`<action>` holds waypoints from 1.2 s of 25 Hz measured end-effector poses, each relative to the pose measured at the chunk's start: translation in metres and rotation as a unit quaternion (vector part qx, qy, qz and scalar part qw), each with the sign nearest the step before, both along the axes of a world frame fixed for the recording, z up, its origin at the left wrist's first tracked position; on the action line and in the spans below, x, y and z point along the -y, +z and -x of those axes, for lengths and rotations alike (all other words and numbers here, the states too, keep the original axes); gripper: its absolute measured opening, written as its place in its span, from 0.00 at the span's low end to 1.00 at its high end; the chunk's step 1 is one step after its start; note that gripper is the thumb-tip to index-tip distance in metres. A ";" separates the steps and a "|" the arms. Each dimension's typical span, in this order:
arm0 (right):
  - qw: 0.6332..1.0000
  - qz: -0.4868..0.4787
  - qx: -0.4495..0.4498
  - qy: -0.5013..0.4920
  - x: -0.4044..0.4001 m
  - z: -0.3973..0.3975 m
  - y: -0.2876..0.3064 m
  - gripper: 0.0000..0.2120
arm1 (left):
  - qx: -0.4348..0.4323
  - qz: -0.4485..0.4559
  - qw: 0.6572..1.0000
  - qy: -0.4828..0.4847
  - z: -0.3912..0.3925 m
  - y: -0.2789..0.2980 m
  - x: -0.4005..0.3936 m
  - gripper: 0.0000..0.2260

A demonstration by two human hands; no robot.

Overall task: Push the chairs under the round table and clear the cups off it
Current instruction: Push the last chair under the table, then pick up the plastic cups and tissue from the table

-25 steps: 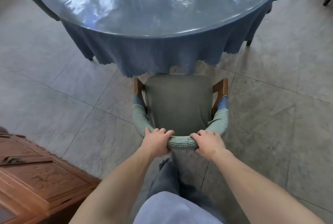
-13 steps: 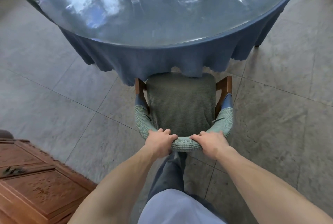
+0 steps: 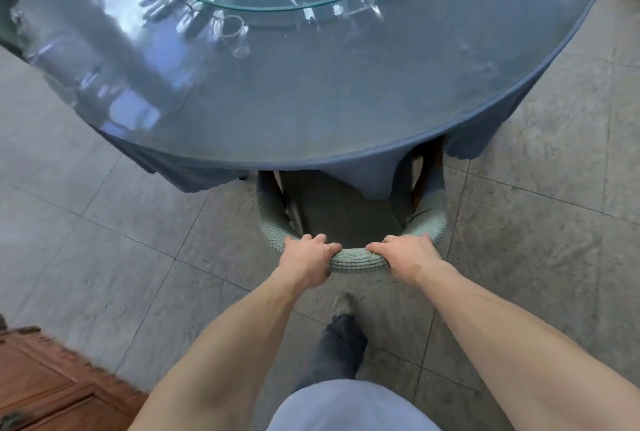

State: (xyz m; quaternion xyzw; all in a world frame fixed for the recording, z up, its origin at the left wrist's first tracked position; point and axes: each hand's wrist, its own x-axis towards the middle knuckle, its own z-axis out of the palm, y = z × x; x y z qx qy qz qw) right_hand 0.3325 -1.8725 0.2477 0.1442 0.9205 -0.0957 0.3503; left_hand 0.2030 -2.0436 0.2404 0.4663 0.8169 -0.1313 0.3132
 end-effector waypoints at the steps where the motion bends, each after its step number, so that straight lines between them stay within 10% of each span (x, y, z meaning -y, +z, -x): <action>1: 1.000 -0.002 0.000 -0.002 -0.009 0.008 0.000 0.27 | 0.000 0.000 1.000 -0.002 0.007 0.000 -0.008 0.20; 30: 0.981 0.111 0.035 -0.155 -0.130 0.079 0.060 0.20 | 0.186 0.020 0.972 0.143 0.096 0.048 -0.126 0.24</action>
